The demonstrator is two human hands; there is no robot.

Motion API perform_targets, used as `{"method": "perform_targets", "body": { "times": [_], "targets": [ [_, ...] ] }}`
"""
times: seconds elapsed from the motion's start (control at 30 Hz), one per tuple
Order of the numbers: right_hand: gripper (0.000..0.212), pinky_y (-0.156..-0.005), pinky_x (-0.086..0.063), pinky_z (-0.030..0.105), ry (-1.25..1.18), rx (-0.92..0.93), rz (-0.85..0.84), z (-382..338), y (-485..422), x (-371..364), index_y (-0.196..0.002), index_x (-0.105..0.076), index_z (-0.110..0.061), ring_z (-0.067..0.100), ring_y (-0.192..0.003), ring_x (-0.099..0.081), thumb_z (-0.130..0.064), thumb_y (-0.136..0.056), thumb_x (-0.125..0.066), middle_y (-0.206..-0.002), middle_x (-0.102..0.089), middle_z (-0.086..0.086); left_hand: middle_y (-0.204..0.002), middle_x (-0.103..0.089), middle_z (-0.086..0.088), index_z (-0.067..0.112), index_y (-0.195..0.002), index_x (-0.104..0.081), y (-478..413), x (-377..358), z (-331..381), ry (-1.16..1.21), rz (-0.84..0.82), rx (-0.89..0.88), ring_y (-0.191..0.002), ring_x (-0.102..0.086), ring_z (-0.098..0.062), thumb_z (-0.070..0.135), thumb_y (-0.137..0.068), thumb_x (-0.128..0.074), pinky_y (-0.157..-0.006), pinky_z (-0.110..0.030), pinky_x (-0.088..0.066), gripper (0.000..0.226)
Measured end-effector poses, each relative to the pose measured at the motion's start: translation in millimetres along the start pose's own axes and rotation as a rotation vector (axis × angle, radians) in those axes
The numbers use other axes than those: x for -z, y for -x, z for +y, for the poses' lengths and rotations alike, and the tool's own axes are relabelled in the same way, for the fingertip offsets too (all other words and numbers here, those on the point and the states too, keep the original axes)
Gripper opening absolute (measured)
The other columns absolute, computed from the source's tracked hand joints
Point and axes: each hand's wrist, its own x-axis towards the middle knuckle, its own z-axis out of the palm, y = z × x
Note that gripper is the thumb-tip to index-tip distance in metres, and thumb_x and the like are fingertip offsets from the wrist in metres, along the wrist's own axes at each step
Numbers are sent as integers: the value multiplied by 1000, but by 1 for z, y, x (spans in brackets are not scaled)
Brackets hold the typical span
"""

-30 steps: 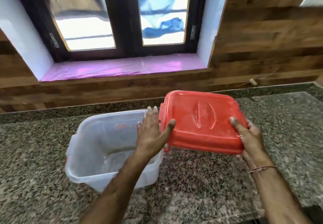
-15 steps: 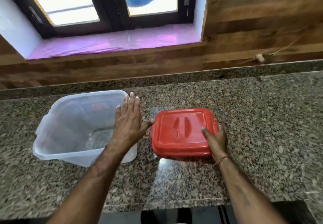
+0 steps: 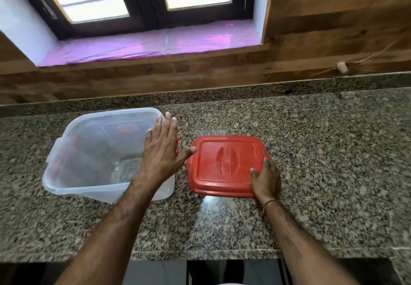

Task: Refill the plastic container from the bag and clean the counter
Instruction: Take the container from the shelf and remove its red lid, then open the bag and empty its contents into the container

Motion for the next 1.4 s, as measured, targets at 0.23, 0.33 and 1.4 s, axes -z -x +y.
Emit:
{"method": "perform_targets", "body": {
  "times": [0.23,0.33,1.4],
  "targets": [
    [75,-122,-29,46,-94,141,27,-49,21,16,-159,-23,-16,29,-153,-23,-42,-98,-58,-168,-17,11,-172,-2,-5,16,-164,-10,0,3,-2,122,39,6,-159,3,-20,90,-79,-17,-128,-50,-8,113],
    [68,-116,-36,39,-239,278,23,-94,37,30,-158,-29,-13,26,-148,-34,-37,-100,-57,-164,-27,12,-172,-4,-4,19,-164,-12,5,11,-9,199,76,20,-159,0,-19,94,-77,-13,-128,-52,-8,115],
    [39,-86,-54,39,-210,1350,-157,-691,318,-104,-131,-51,-34,20,-105,-67,-53,-97,-50,-125,-64,-5,-133,-62,1,20,-139,-57,174,313,-516,0,485,528,-122,-61,-22,76,-80,-50,-94,-41,-54,82]
  ]
}}
